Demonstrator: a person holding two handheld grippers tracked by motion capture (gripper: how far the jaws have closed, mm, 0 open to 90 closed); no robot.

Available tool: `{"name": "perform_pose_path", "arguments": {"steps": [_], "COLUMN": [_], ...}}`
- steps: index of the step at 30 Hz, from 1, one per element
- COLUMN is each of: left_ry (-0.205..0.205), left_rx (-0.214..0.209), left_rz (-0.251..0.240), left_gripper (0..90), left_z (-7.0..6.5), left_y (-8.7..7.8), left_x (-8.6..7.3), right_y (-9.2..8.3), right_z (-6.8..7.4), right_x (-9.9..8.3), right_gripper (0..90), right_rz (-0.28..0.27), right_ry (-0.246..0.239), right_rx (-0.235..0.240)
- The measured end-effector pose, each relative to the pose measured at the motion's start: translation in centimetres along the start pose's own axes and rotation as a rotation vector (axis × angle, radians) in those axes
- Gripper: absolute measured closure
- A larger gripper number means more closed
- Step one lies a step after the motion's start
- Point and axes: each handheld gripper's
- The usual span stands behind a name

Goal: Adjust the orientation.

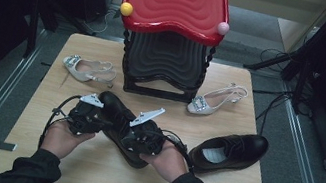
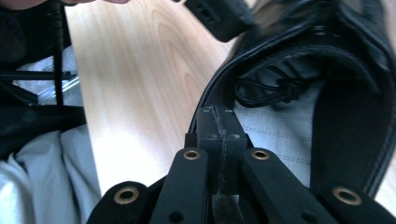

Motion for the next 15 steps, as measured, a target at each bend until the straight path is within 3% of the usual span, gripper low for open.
{"name": "perform_pose_path", "arguments": {"steps": [2,5,15], "left_ry": [0.020,0.018,-0.015], "left_rx": [0.008,0.001,-0.004], "left_rz": [-0.006,-0.008,-0.009], "left_gripper": [90.0,90.0,90.0], "left_z": [-0.3,-0.3,0.0], "left_y": [0.2,0.4,-0.6], "left_x": [0.2,0.4,-0.1], "right_y": [0.0,-0.2,-3.5], "right_z": [0.0,-0.1,-1.8], "right_x": [-0.1,-0.3,-0.5], "right_gripper": [90.0,90.0,90.0], "right_rz": [0.000,-0.003,-0.084], "right_ry": [0.008,0.006,0.034], "right_rx": [0.018,0.031,-0.028]}}
Point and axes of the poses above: each handheld gripper's, and its own axes: y roughly forward along the jaws, x roughly out of its top, z roughly to its left, and after that the axes turned 11 degrees about x, right-handed
